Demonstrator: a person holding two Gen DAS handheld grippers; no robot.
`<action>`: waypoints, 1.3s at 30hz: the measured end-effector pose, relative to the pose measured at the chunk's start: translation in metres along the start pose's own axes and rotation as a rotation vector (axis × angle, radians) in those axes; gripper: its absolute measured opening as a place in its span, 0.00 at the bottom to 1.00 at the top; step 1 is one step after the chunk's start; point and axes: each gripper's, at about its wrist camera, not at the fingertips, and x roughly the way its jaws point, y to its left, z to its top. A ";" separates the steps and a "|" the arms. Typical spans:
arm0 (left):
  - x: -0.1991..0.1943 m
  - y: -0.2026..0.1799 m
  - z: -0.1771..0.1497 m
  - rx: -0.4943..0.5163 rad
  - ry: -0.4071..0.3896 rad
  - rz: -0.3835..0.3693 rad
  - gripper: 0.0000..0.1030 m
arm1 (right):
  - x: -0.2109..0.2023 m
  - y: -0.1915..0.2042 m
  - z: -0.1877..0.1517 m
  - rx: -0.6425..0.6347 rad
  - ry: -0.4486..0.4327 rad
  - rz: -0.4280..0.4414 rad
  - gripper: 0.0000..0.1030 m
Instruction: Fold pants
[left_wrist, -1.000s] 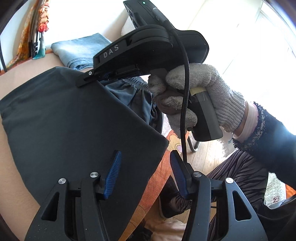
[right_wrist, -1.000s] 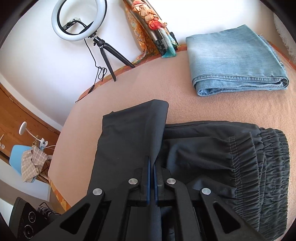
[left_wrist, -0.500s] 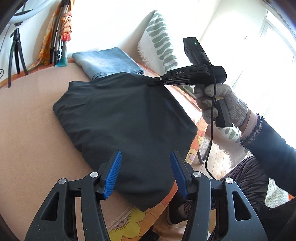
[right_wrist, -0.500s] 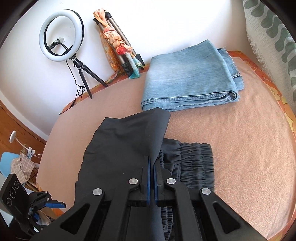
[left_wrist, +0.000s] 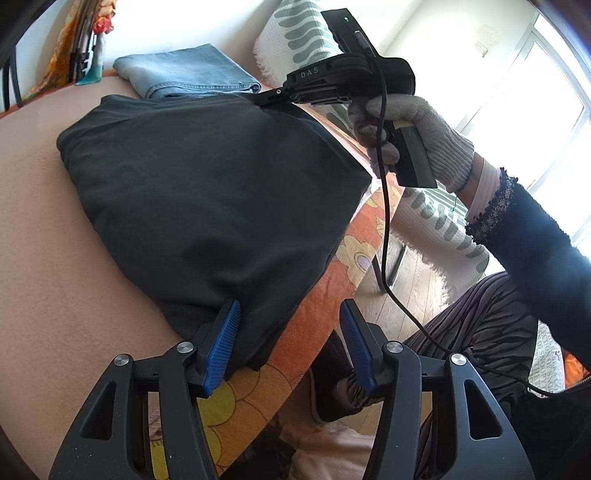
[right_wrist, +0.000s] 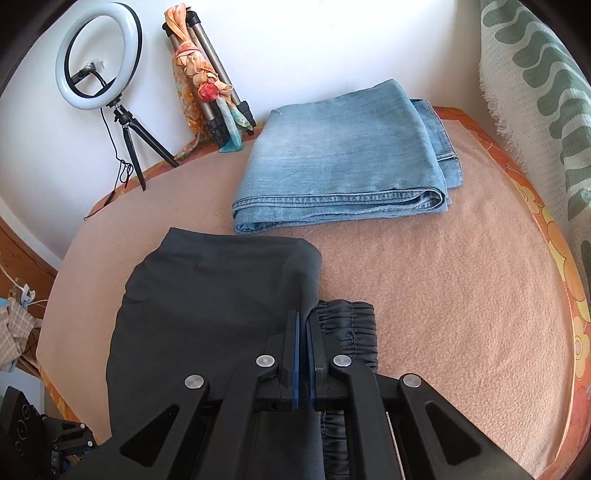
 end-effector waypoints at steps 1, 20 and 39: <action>-0.001 -0.004 -0.001 0.013 -0.009 0.000 0.53 | -0.001 0.001 0.000 -0.008 -0.003 -0.004 0.05; -0.070 0.095 0.042 -0.286 -0.158 0.033 0.60 | -0.016 -0.062 -0.033 0.167 0.030 0.182 0.78; -0.005 0.149 0.065 -0.534 -0.121 -0.118 0.60 | 0.008 -0.076 -0.053 0.228 0.092 0.417 0.82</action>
